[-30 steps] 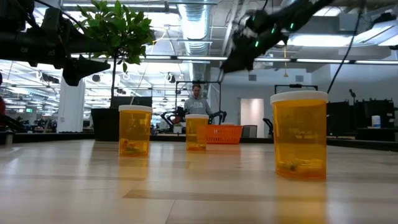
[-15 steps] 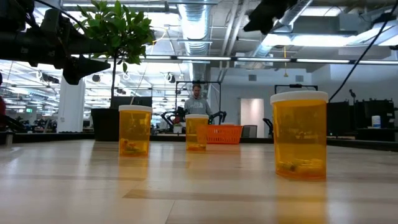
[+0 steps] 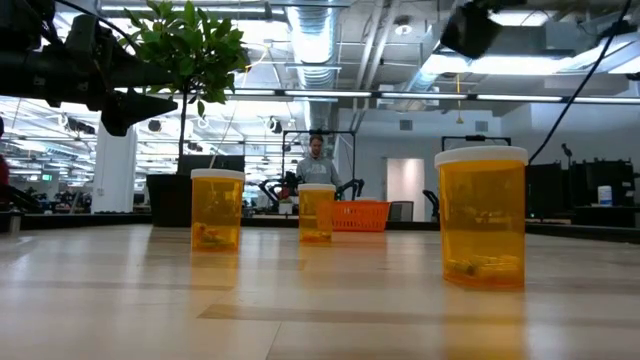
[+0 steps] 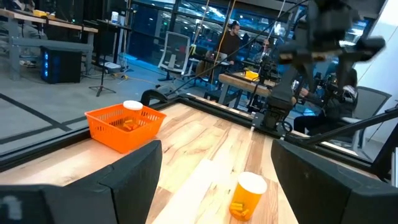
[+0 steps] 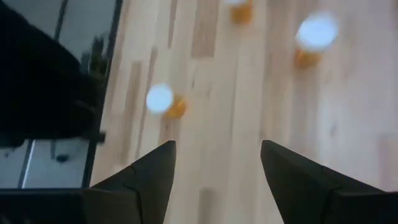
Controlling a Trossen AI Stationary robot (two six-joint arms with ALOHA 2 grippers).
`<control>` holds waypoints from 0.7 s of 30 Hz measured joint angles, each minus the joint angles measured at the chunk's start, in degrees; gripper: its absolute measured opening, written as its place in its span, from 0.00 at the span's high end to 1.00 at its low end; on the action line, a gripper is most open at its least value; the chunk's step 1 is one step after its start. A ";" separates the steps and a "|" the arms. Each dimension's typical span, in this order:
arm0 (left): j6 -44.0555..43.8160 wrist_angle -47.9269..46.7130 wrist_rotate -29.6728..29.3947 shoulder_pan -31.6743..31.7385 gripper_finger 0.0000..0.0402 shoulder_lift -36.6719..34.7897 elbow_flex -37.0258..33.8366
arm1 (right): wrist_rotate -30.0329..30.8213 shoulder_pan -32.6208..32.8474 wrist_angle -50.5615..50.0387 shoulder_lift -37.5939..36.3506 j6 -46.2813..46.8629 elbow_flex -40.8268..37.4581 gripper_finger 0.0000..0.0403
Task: Pick and place pill bottles into a basket
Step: Put the orange pill bottle into the orange bin
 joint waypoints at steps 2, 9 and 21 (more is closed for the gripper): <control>0.00 -0.01 0.00 0.01 0.27 0.00 -0.02 | 1.94 3.57 1.65 -0.08 3.88 -2.15 0.43; 0.00 0.00 0.01 0.01 0.27 0.00 0.00 | 13.85 18.17 19.22 -0.59 20.01 -12.37 0.43; 0.00 0.00 0.02 0.02 0.27 0.00 -0.02 | 50.78 39.43 30.57 1.90 44.92 -25.62 0.43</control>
